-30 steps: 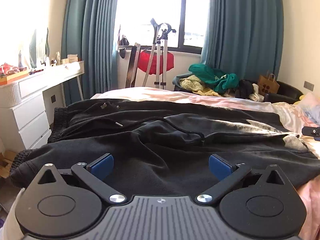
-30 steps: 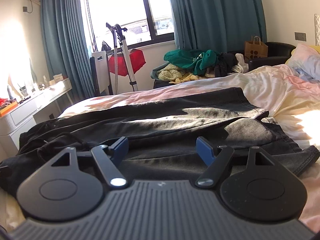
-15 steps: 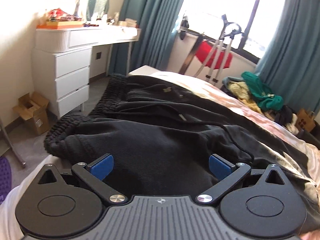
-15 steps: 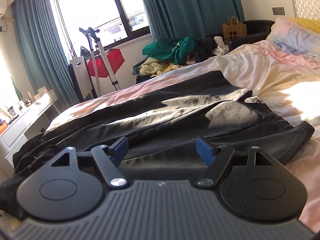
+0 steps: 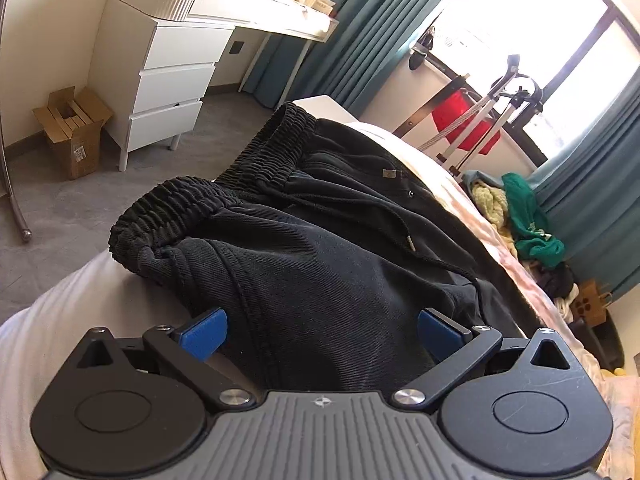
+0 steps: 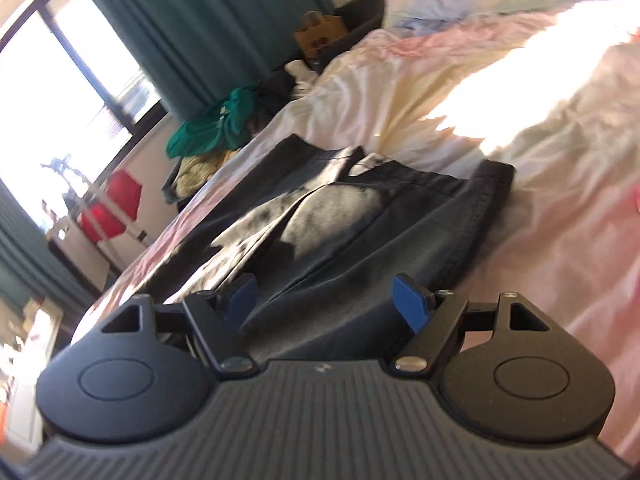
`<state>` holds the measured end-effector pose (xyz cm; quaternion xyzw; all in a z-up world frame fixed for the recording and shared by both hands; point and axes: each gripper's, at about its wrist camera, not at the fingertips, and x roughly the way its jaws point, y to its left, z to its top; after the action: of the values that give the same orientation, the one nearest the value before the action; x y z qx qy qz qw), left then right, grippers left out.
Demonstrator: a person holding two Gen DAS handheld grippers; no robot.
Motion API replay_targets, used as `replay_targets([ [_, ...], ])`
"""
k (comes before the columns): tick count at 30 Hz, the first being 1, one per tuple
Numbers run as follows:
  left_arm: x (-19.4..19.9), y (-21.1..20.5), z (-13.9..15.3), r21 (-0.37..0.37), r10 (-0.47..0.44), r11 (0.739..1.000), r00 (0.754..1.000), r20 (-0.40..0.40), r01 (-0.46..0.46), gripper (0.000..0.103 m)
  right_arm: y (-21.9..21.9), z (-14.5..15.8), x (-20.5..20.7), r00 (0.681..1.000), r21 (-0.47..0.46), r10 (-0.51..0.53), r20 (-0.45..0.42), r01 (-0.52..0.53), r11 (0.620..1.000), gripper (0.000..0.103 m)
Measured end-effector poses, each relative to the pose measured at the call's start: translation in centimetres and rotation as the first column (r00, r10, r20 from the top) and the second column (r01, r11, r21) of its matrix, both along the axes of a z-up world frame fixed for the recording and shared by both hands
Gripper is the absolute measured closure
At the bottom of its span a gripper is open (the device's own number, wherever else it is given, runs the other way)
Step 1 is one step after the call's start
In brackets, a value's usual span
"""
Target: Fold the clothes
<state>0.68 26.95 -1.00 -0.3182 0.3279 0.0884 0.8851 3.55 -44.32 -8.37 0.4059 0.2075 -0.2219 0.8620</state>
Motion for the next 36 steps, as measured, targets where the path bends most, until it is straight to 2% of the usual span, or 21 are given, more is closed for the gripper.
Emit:
replay_targets([
  [5,-0.2,1.6,-1.2,-0.137,0.033,0.99,0.999,0.009,-0.031,0.0,-3.3,-2.7,-0.6,0.99,0.183,-0.138,-0.002,0.136,0.974,0.025],
  [7,-0.2,2.1,-1.6,-0.184,0.039,0.982,0.999,0.015,-0.036,0.0,-3.8,-3.6,0.3,0.99,0.204,-0.143,-0.011,0.142,0.969,0.03],
  [10,-0.3,2.7,-2.2,-0.257,0.044,0.966,0.999,0.023,-0.037,0.0,-4.9,-5.3,1.8,0.982,0.211,-0.177,-0.072,0.189,0.959,0.038],
  [11,-0.4,2.9,-2.4,-0.286,0.049,0.957,0.999,0.024,-0.04,0.0,-5.2,-5.8,2.2,0.98,0.211,-0.182,-0.086,0.196,0.957,0.043],
  [13,-0.4,3.2,-3.1,-0.351,0.062,0.935,0.998,0.021,-0.051,0.0,-5.9,-6.9,2.7,0.976,0.21,-0.189,-0.104,0.207,0.955,0.069],
  [14,-0.4,3.4,-3.5,-0.383,0.069,0.922,0.997,0.018,-0.057,0.0,-6.2,-7.1,2.9,0.976,0.206,-0.195,-0.093,0.211,0.956,0.076],
  [15,-0.5,3.6,-3.8,-0.413,0.074,0.909,0.997,0.016,-0.061,0.0,-6.4,-7.2,3.0,0.976,0.2,-0.202,-0.076,0.213,0.956,0.089],
  [16,-0.5,3.8,-4.1,-0.435,0.08,0.898,0.997,0.013,-0.066,0.001,-6.7,-7.2,3.2,0.976,0.194,-0.208,-0.058,0.216,0.957,0.094],
  [18,-0.4,4.0,-4.8,-0.471,0.105,0.878,0.995,0.0,-0.092,0.002,-6.6,-6.6,3.0,0.976,0.182,-0.22,-0.007,0.217,0.959,0.095],
  [20,-0.3,4.3,-5.5,-0.494,0.12,0.861,0.992,-0.03,-0.119,0.004,-6.2,-5.4,3.0,0.977,0.126,-0.214,0.023,0.209,0.97,0.096],
  [22,-0.1,4.5,-6.0,-0.504,0.127,0.853,0.99,-0.057,-0.138,0.006,-5.8,-4.6,3.0,0.979,0.069,-0.202,0.035,0.2,0.977,0.096],
  [24,0.0,4.5,-5.9,-0.493,0.119,0.86,0.991,-0.059,-0.133,0.007,-5.6,-4.2,3.1,0.981,0.035,-0.194,0.021,0.193,0.98,0.096],
  [25,0.0,4.4,-5.6,-0.472,0.109,0.873,0.992,-0.057,-0.123,0.006,-5.6,-4.2,3.1,0.981,0.028,-0.191,0.011,0.191,0.981,0.096],
  [28,0.0,3.4,-4.4,-0.335,0.1,0.934,0.992,-0.08,-0.121,0.005,-6.0,-4.3,2.9,0.982,0.044,-0.19,0.003,0.189,0.981,0.096],
  [30,-0.2,3.0,-3.8,-0.255,0.128,0.955,0.986,-0.107,-0.152,0.005,-6.1,-4.4,2.7,0.982,0.046,-0.187,0.006,0.187,0.981,0.096],
  [32,-0.5,3.1,-3.7,-0.241,0.157,0.953,0.98,-0.122,-0.183,0.005,-5.9,-4.3,2.8,0.983,0.026,-0.182,0.003,0.182,0.983,0.096],
  [36,-0.1,4.2,-4.7,-0.325,0.174,0.924,0.979,-0.107,-0.2,0.005,-5.5,-4.1,3.0,0.983,0.003,-0.185,0.0,0.185,0.983,0.096],
])
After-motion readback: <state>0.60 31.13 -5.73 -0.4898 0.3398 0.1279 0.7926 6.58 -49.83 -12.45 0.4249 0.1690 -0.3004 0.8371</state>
